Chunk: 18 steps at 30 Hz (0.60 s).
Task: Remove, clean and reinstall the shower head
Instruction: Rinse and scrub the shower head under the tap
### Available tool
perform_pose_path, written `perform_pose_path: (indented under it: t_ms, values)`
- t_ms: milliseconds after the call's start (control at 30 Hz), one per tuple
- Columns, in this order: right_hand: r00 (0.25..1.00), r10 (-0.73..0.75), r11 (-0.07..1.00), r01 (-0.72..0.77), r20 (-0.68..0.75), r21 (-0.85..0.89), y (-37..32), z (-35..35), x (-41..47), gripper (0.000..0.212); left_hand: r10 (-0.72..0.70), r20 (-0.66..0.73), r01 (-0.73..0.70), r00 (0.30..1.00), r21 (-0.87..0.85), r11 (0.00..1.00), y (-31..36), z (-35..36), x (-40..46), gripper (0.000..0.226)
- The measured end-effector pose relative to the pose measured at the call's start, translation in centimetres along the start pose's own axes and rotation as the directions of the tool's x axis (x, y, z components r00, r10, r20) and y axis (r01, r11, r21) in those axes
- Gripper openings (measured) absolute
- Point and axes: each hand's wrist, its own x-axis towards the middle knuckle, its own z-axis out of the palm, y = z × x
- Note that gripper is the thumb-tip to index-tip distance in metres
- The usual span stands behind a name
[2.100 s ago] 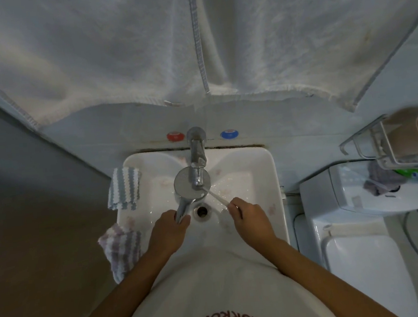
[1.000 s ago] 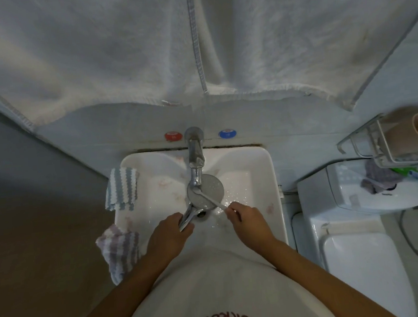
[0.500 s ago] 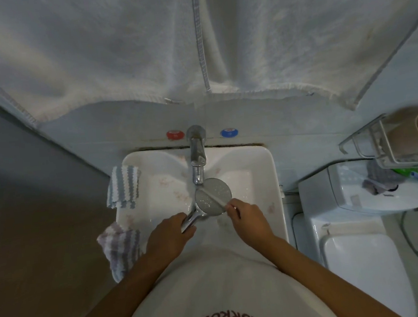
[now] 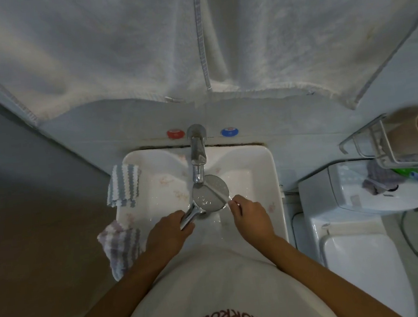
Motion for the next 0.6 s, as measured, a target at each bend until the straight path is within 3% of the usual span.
perform_pose_path:
  t_ms: [133,267,433,600]
  values:
    - [0.988,-0.075,0.997,0.071,0.138,0.032,-0.68,0.20,-0.72,0.025,-0.012,-0.014,0.012,1.000,-0.004,1.000,0.05,0.00,0.09,0.026]
    - [1.000,0.003,1.000,-0.004,0.009,0.016,-0.31,-0.03,-0.05,0.028,-0.012,-0.036,0.012,0.999,0.006,1.000,0.45,-0.19,0.20,0.025]
    - [0.988,-0.072,0.997,0.070,0.137,0.016,-0.68,0.21,-0.88,0.027,-0.039,-0.046,0.040,0.998,0.003,0.999,0.28,-0.05,0.42,0.023]
    - [1.000,0.004,1.000,-0.004,0.020,0.007,-0.24,-0.18,-0.17,0.028,-0.059,-0.041,0.059,0.997,0.007,0.998,0.22,-0.05,0.80,0.026]
